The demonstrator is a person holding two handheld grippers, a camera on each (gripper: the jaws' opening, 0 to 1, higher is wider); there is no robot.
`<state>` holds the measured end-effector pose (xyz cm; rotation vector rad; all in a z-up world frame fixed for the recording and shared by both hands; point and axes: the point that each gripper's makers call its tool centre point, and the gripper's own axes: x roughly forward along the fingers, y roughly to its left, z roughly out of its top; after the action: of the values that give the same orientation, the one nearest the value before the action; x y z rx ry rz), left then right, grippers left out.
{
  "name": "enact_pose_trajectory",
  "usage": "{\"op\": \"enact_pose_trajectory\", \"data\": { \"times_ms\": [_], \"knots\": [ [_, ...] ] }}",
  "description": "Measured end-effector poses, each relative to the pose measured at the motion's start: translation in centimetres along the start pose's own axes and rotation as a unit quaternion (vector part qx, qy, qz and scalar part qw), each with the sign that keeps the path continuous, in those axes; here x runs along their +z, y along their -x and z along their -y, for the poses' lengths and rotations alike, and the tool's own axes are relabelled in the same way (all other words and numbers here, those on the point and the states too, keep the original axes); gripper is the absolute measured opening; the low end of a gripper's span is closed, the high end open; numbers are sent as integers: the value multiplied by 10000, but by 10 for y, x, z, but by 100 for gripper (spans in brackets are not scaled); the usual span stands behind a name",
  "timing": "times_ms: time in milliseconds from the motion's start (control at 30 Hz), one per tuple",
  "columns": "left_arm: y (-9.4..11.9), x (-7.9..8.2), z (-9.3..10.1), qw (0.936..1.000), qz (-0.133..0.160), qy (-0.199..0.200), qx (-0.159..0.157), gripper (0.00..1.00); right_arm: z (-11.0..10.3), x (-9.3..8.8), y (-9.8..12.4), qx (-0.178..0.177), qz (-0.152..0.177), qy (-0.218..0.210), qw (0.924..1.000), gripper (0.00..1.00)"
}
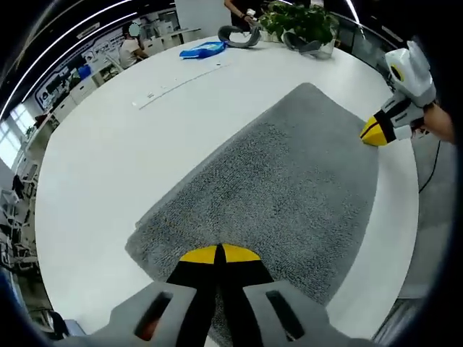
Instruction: Fold the towel on the table until its edges align and the towel forms a compact rectangular stack.
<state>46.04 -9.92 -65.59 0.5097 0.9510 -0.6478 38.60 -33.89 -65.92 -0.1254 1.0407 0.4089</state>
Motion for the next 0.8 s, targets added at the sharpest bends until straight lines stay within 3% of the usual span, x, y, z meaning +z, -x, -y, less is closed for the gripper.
{"op": "enact_pose_trajectory", "data": {
  "times_ms": [100, 267, 400, 800],
  "knots": [
    [0, 0, 0, 10000, -52, -44, -15, 1, 0, 0, 0, -30, -71, 350, 9994, 0],
    [2, -2, 6, 9998, -143, 163, -44, 1, 2, -1, 1, 73, -160, 496, 9986, 0],
    [3, -2, 17, 9997, -223, 76, 21, 1, 9, -4, 3, 90, -249, 662, 9975, 0],
    [8, -2, 57, 9990, -234, 381, -63, 1, 37, -18, 14, 12, -417, 999, 9941, 0]
  ]
}}
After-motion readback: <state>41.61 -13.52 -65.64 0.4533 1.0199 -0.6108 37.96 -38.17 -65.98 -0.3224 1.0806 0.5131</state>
